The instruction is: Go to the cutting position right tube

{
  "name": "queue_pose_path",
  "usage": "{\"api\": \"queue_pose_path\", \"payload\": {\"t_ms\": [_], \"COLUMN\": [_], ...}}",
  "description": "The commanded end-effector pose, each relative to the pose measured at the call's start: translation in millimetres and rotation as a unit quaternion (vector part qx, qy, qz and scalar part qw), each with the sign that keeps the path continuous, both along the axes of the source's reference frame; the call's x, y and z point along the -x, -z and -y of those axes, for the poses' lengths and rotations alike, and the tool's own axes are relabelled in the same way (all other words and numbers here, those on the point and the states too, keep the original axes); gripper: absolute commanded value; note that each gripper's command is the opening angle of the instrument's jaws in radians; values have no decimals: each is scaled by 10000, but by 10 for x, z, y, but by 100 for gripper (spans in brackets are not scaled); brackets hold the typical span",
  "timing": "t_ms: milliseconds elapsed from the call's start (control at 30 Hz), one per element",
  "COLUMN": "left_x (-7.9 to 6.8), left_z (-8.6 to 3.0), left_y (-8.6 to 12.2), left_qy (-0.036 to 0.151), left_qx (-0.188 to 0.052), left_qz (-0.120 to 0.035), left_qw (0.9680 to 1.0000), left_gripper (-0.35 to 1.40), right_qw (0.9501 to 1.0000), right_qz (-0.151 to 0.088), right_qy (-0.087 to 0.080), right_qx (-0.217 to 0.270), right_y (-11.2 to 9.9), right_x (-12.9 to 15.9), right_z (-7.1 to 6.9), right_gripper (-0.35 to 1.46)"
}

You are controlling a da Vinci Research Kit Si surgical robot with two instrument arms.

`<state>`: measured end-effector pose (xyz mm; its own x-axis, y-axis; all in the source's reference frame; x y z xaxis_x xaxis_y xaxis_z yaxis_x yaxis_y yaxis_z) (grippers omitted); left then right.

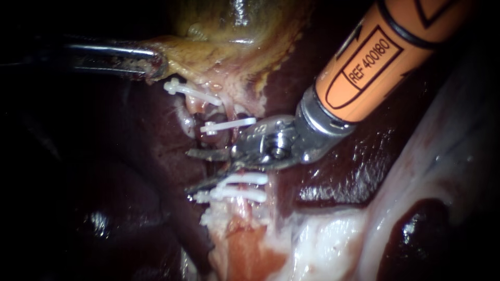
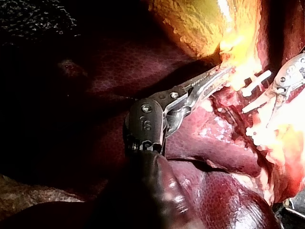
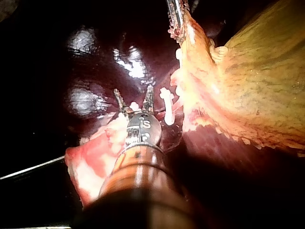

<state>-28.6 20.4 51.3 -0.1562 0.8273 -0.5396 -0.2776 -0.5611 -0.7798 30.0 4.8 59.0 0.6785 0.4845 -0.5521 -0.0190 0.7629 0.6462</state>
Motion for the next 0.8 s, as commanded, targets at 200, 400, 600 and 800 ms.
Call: {"api": "queue_pose_path", "payload": {"t_ms": [200, 400, 600, 800], "left_x": [-2, -9, -14, -14], "left_z": [0, -1, -2, -1], "left_y": [0, 2, 6, 7], "left_qy": [-6, 10, 22, 26], "left_qx": [0, 2, -1, -2], "left_qz": [4, -13, -23, -27], "left_qw": [10000, 10000, 10000, 10000], "left_gripper": [-35, -35, -35, -35], "right_qw": [10000, 9999, 9999, 9998], "right_qz": [-21, -26, -10, 33], "right_qy": [34, 55, -29, -144], "right_qx": [-20, -105, -113, -114], "right_y": [9, 18, 25, 19], "right_x": [12, 46, 80, 93], "right_z": [0, 1, -8, -18], "right_gripper": [134, 138, 138, 138]}}
